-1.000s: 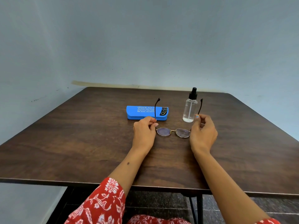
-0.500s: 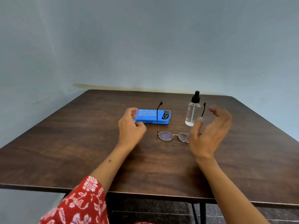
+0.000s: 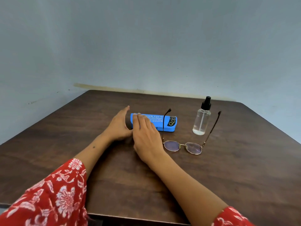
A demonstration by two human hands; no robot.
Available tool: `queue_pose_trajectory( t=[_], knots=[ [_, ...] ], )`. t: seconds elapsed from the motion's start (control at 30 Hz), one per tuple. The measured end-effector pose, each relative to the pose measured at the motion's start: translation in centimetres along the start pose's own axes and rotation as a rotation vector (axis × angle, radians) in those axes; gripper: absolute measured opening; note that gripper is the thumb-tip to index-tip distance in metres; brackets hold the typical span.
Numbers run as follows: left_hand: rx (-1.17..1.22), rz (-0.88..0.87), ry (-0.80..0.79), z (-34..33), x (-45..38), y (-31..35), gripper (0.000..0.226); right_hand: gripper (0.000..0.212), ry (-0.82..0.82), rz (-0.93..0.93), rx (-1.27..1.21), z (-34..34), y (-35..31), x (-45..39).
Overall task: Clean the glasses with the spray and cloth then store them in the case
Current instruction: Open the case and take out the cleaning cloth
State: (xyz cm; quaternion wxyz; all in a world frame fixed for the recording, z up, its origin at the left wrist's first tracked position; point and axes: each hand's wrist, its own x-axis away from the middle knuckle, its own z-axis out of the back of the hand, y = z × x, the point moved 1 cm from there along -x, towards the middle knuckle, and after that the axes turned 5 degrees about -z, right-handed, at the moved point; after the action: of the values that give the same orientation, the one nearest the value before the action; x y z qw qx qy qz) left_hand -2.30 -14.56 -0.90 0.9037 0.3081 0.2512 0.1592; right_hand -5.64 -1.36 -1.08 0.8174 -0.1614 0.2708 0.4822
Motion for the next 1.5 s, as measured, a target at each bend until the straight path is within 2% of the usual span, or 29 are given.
queue_pose_trajectory(
  t=[0.1, 0.2, 0.4, 0.67, 0.8, 1.07, 1.33, 1.5],
  knots=[
    [0.008, 0.0, -0.017, 0.0, -0.5, -0.4, 0.094, 0.054, -0.068, -0.169, 0.145, -0.6, 0.2, -1.5],
    [-0.024, -0.014, -0.019, -0.1, -0.8, -0.5, 0.089, 0.051, -0.223, -0.245, 0.134, -1.4, 0.6, -3.2],
    [0.009, -0.01, -0.029, -0.1, -1.0, -1.1, 0.089, 0.053, -0.303, -0.337, 0.232, -1.7, 1.1, -4.4],
    [0.095, 0.013, 0.021, 1.0, -0.9, -1.9, 0.077, 0.048, -0.302, -0.226, 0.206, -1.6, 0.5, -5.5],
    [0.123, 0.041, 0.031, 1.8, -0.7, -2.4, 0.069, 0.029, -0.299, -0.127, 0.232, -0.6, -0.2, -6.3],
    [0.223, 0.084, -0.002, 2.5, -0.2, -2.9, 0.063, 0.029, -0.344, -0.06, 0.248, 0.4, -1.2, -6.6],
    [0.221, 0.086, -0.021, 2.4, -0.2, -2.8, 0.067, 0.036, -0.361, 0.001, 0.259, 1.4, -1.0, -6.9],
    [0.256, 0.127, -0.046, 2.5, -0.1, -2.7, 0.088, 0.023, -0.366, -0.022, 0.241, 2.2, -0.7, -8.2]
  ],
)
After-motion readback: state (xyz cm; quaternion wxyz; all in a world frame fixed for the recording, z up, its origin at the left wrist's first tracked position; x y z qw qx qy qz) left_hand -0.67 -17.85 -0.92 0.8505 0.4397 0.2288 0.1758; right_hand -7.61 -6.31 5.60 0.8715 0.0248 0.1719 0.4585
